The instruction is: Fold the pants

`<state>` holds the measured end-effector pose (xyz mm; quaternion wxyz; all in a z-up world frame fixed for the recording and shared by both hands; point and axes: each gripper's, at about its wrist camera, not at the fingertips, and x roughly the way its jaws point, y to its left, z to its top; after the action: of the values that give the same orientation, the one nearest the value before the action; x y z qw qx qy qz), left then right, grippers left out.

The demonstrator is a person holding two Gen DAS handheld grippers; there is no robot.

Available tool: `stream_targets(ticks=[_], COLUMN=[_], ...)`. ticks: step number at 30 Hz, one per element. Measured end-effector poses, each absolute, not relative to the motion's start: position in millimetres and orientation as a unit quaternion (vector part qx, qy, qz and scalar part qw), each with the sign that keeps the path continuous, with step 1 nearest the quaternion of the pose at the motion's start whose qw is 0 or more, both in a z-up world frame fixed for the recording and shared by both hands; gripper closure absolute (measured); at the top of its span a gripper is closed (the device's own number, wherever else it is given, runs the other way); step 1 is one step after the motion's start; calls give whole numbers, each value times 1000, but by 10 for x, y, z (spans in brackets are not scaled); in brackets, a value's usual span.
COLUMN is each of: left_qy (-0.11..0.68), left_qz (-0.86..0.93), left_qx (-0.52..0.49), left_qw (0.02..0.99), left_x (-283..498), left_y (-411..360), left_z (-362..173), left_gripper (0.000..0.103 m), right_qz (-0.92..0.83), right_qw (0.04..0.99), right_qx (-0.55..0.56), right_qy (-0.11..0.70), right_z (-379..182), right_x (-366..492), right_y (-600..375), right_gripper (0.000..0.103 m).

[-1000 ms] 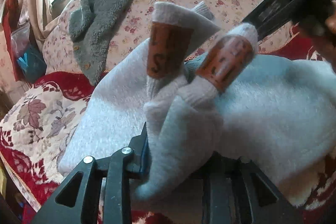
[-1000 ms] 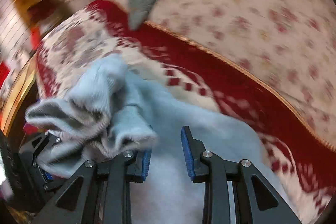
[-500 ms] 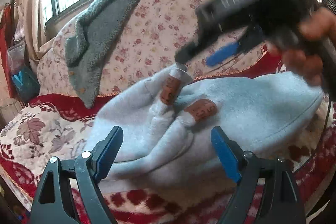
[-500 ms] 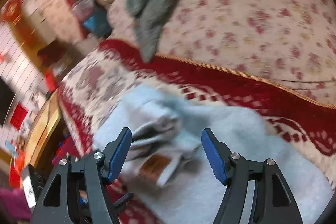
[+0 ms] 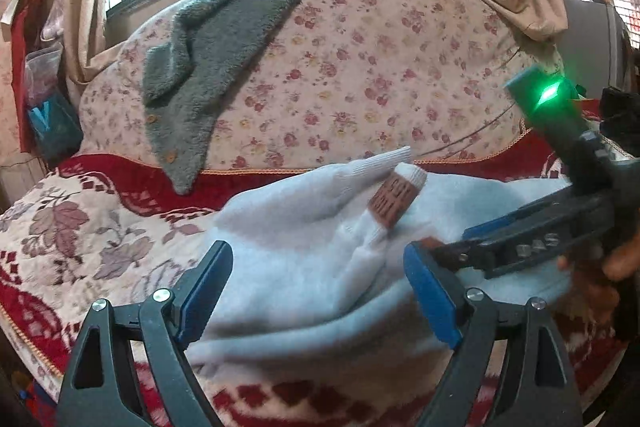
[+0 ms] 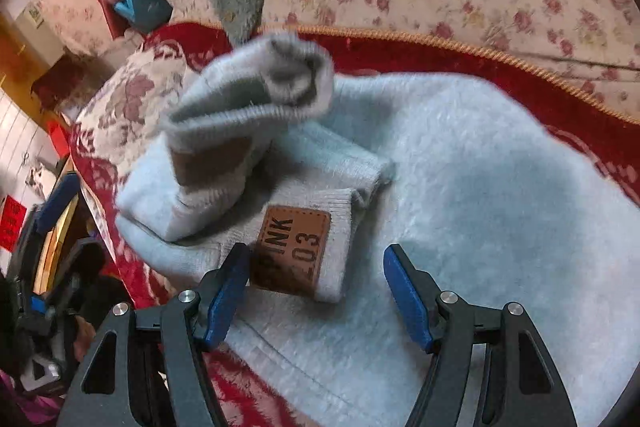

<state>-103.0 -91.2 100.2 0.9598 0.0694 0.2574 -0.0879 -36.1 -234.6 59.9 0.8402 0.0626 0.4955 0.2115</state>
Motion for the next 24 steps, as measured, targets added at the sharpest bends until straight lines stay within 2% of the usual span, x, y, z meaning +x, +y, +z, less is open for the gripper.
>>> stream_targets(ticks=[6, 11, 12, 15, 16, 17, 24], left_qy=[275, 301, 306, 345, 348, 345, 344], left_qz=[-106, -113, -118, -148, -150, -158, -198], left_qx=[47, 8, -4, -32, -32, -29, -8], left_qw=[955, 947, 945, 926, 925, 925, 918], left_x=[-703, -431, -391, -258, -257, -286, -518], left_y=[-1063, -1066, -1054, -1061, -1075, -1103, -1306], left_z=[940, 854, 838, 756, 745, 753, 777], left_gripper=[16, 16, 20, 77, 86, 89, 89], right_qz=[179, 164, 163, 156, 156, 157, 155], right_qw=[855, 854, 855, 858, 860, 860, 869], right_qx=[33, 63, 71, 95, 101, 105, 119], right_qy=[485, 489, 488, 479, 476, 475, 454], right_z=[729, 720, 723, 762, 781, 794, 910], right_x=[-505, -579, -596, -656, -684, -705, -786], right_y=[-2477, -2756, -2798, -2908, -2938, -2955, -2989], right_gripper=[29, 29, 29, 29, 29, 29, 29])
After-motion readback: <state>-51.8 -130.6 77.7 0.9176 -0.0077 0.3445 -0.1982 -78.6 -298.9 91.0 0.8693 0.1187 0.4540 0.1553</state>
